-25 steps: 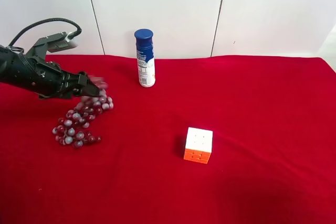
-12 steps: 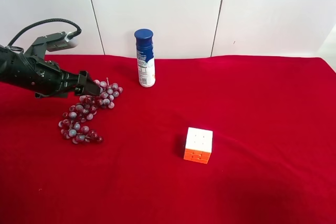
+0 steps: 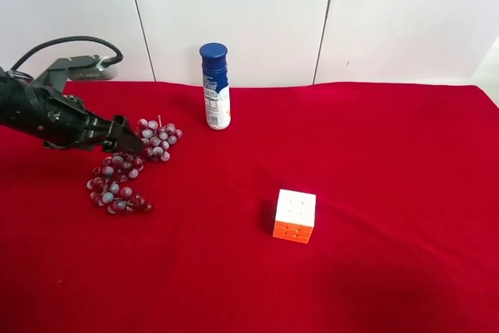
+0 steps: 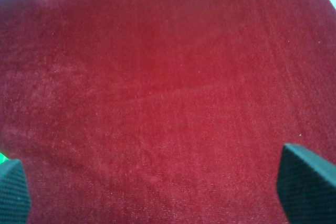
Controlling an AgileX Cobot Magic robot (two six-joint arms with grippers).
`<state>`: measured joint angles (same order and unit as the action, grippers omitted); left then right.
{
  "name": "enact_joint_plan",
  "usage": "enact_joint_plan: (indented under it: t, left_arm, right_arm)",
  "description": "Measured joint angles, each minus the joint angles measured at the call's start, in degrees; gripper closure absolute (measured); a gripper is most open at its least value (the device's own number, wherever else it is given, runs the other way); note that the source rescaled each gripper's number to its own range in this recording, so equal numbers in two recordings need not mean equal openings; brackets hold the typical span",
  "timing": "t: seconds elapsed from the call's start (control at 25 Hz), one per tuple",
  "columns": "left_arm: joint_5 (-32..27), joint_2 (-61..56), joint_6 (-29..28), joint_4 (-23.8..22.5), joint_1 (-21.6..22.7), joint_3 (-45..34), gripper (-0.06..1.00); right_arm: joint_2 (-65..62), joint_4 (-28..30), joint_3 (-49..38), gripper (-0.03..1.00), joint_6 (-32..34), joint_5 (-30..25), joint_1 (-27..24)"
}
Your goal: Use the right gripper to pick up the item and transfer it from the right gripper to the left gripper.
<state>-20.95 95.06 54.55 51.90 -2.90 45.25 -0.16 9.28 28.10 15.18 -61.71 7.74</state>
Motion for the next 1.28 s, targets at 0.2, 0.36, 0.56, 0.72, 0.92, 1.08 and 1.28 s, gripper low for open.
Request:
enact_joint_plan:
  t: [0.2,0.36,0.56,0.72,0.92,1.08,1.28]
  left_arm:
    - [-0.9,-8.4,-20.0,-21.0,0.0,0.0,-0.05]
    - [-6.5,-16.9,-36.4,-36.8,0.0,0.0,-0.05]
    - [-17.2,-26.8,-47.4,-46.4,0.0,0.0,-0.05]
    - [-27.9,-35.6,-49.0,-47.4,0.0,0.0,-0.05]
    - [-36.5,-47.8,-50.1,-48.0,0.0,0.0,-0.05]
    - [-42.0,-57.0,-50.8,-48.9,0.0,0.0,-0.05]
    - [-46.5,-66.9,-51.1,-51.1,0.0,-3.5,-0.05]
  right_arm:
    - [0.0,0.0,0.0,0.08,0.0,0.0,0.0]
    - [0.0,0.0,0.0,0.08,0.0,0.0,0.0]
    - [0.0,0.0,0.0,0.08,0.0,0.0,0.0]
    - [0.0,0.0,0.0,0.08,0.0,0.0,0.0]
    - [0.0,0.0,0.0,0.08,0.0,0.0,0.0]
    - [0.0,0.0,0.0,0.08,0.0,0.0,-0.1]
    - [0.0,0.0,0.0,0.08,0.0,0.1,-4.3]
